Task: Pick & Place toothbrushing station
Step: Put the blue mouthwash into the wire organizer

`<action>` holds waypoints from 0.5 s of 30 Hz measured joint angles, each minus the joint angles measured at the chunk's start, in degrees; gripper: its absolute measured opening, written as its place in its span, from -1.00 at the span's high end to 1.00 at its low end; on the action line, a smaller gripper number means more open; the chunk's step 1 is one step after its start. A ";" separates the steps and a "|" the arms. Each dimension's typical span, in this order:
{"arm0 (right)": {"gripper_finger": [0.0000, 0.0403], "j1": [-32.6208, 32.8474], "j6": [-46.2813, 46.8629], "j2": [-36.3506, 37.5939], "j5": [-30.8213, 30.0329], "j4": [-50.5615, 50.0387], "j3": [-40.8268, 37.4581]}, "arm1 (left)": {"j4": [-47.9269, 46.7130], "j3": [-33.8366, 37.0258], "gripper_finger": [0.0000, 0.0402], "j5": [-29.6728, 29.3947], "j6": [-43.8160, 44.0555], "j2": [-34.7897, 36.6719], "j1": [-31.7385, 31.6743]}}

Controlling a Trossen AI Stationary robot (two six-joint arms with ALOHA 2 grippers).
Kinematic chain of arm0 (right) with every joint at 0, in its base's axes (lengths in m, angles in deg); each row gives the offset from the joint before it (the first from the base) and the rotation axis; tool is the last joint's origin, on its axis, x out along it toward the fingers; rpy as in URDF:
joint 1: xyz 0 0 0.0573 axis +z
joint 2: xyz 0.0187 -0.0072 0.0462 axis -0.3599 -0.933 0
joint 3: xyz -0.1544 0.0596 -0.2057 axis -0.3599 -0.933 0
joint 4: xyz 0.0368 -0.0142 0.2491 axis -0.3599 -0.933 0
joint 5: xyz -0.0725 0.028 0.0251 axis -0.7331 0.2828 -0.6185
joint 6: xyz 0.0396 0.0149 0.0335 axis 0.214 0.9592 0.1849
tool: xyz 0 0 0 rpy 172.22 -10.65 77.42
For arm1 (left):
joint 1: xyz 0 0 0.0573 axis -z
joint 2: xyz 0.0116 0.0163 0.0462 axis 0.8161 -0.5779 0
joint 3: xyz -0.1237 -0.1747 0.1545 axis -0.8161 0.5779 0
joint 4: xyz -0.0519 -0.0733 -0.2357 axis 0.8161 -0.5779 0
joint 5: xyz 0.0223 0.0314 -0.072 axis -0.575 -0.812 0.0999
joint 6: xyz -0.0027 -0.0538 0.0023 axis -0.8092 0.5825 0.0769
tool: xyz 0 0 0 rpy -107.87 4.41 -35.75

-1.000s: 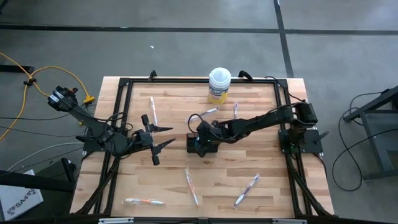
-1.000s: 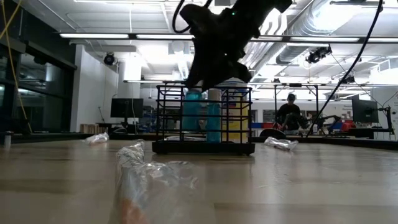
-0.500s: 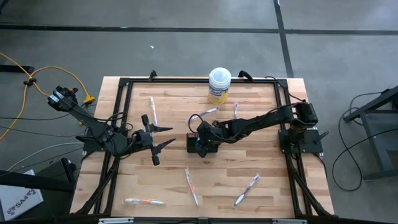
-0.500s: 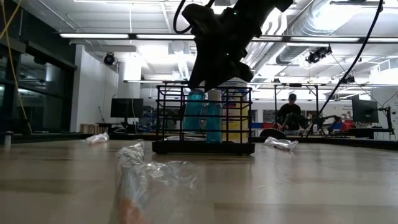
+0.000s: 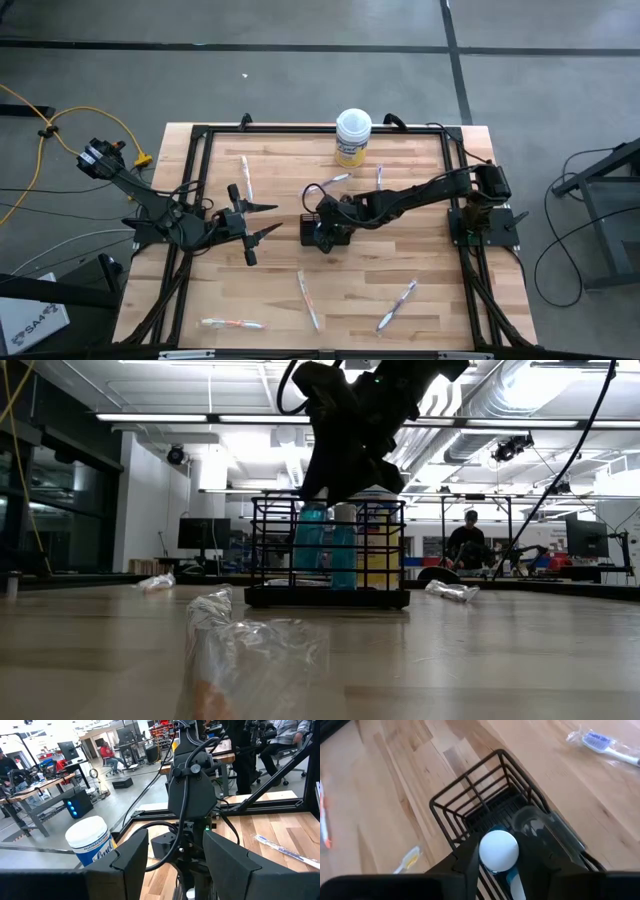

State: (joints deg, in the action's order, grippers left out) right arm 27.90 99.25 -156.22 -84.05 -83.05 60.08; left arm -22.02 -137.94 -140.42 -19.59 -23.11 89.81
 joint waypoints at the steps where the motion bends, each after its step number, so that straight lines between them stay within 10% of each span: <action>1: 0.42 0.06 -0.01 0.00 0.00 0.15 0.00 | 0.00 0.00 0.09 -0.02 0.00 0.00 0.00; 15: 0.30 0.09 0.01 0.00 0.22 0.49 0.00 | -0.02 0.00 0.09 -0.01 -0.01 0.00 0.00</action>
State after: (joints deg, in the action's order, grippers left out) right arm 27.99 99.26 -156.22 -83.83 -82.57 60.08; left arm -22.04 -137.94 -140.43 -19.60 -23.11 89.81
